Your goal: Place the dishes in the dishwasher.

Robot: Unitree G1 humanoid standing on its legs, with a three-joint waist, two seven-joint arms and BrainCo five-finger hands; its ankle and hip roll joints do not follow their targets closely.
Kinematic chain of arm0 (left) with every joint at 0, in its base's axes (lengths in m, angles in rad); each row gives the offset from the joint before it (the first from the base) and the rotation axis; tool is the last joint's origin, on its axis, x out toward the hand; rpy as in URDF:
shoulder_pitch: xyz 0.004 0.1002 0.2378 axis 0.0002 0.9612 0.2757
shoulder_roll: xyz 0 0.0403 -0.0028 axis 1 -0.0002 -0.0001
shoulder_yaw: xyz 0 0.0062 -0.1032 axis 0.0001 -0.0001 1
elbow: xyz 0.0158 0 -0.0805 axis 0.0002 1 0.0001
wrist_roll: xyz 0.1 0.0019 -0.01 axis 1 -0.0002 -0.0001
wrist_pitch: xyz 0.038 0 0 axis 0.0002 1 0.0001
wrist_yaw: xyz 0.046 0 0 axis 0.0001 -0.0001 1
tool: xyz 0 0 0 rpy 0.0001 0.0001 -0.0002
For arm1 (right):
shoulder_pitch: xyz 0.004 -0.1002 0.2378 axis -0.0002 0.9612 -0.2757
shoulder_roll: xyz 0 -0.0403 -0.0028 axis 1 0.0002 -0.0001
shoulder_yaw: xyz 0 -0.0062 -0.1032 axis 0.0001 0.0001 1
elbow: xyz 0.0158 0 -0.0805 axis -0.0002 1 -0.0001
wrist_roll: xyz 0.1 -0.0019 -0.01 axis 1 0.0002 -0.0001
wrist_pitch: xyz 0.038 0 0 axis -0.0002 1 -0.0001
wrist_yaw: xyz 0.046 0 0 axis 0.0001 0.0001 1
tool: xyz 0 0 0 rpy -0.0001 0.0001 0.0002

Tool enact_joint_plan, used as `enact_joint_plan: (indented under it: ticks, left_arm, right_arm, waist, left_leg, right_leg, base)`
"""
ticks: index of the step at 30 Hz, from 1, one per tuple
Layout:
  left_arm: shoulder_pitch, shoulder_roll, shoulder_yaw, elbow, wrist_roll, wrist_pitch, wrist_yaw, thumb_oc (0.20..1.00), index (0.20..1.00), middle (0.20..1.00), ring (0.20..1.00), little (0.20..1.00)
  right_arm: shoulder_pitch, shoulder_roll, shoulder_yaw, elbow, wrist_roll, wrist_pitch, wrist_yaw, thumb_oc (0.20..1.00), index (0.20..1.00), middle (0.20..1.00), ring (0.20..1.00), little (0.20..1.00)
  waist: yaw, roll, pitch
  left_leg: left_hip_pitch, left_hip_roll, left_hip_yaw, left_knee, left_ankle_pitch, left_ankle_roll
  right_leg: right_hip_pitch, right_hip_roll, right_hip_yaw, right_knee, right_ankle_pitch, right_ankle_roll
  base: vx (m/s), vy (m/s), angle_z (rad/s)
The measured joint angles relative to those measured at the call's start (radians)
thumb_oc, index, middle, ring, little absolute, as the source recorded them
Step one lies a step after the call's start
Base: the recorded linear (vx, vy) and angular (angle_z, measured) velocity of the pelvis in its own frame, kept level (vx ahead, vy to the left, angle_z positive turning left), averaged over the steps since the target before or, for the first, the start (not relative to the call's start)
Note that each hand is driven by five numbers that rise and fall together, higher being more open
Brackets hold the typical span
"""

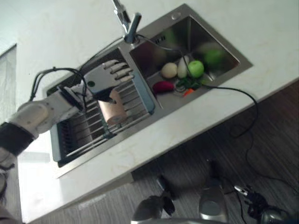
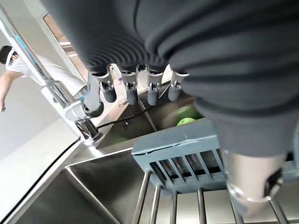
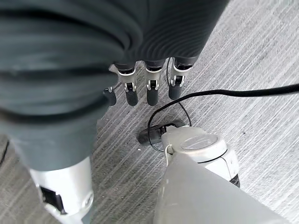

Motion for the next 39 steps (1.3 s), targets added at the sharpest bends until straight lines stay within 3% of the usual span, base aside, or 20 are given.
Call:
enact_joint_plan:
  ticks: [8,18,24,31,33,39]
  left_arm:
    - [-0.17,0.002,-0.141,0.059,0.008,-0.002,-0.005,1.0,1.0,1.0,1.0,1.0]
    - [-0.19,0.046,-0.144,-0.004,-0.004,0.013,-0.046,1.0,1.0,1.0,1.0,1.0]
    - [-0.186,0.121,-0.13,-0.066,-0.013,0.025,-0.089,1.0,1.0,1.0,1.0,1.0]
    - [-0.119,0.153,-0.019,-0.109,-0.082,0.025,-0.103,1.0,1.0,1.0,1.0,1.0]
    - [-0.024,0.154,0.057,-0.152,-0.082,0.004,-0.129,1.0,1.0,1.0,1.0,1.0]
    - [0.029,0.155,0.052,-0.148,-0.081,-0.049,-0.145,1.0,1.0,1.0,1.0,1.0]
  right_arm:
    - [-0.065,0.0,0.038,-0.031,0.067,-0.009,0.01,1.0,1.0,1.0,1.0,1.0]
    - [-0.068,0.001,0.037,-0.036,0.065,-0.011,0.01,1.0,1.0,1.0,1.0,1.0]
    - [-0.067,0.0,0.031,-0.036,0.062,0.009,0.011,1.0,1.0,1.0,1.0,1.0]
    - [-0.065,-0.01,-0.01,-0.022,0.042,0.009,0.018,1.0,1.0,1.0,1.0,1.0]
    - [-0.047,-0.016,-0.028,-0.018,0.025,0.018,0.02,1.0,1.0,1.0,1.0,1.0]
    - [-0.018,-0.046,-0.044,-0.003,0.024,0.028,0.02,1.0,1.0,1.0,1.0,1.0]
  waist:
    - [0.021,-0.016,0.032]
    - [0.035,-0.014,0.039]
    - [0.062,0.022,0.03]
    - [0.07,0.078,-0.008]
    - [0.069,0.094,-0.02]
    - [0.063,0.105,-0.028]
  left_leg:
    - [-0.044,0.013,0.001,0.0,0.003,-0.001]
    - [-0.012,0.012,-0.014,0.0,0.003,-0.001]
    - [0.009,0.008,-0.034,0.0,0.003,-0.001]
    - [0.016,-0.006,-0.045,0.0,0.003,-0.001]
    - [0.035,-0.006,-0.049,0.0,0.003,-0.001]
    - [0.033,-0.005,-0.051,-0.001,0.003,-0.001]
  right_leg:
    - [-0.048,0.009,-0.005,0.002,0.011,-0.01]
    - [0.004,0.005,-0.039,-0.013,0.012,-0.012]
    - [0.042,-0.001,-0.062,-0.021,0.012,-0.012]
    - [0.058,-0.015,-0.075,-0.022,0.013,-0.01]
    - [0.078,-0.014,-0.08,-0.023,0.012,-0.009]
    - [0.069,-0.016,-0.08,-0.021,0.013,-0.008]
  base:
    - [-0.1,-0.028,-0.05]
    - [0.01,0.008,0.05]
    - [0.02,0.015,0.1]
    - [0.05,0.035,0.06]
    - [0.07,0.059,0.04]
    - [0.01,0.026,0.0]
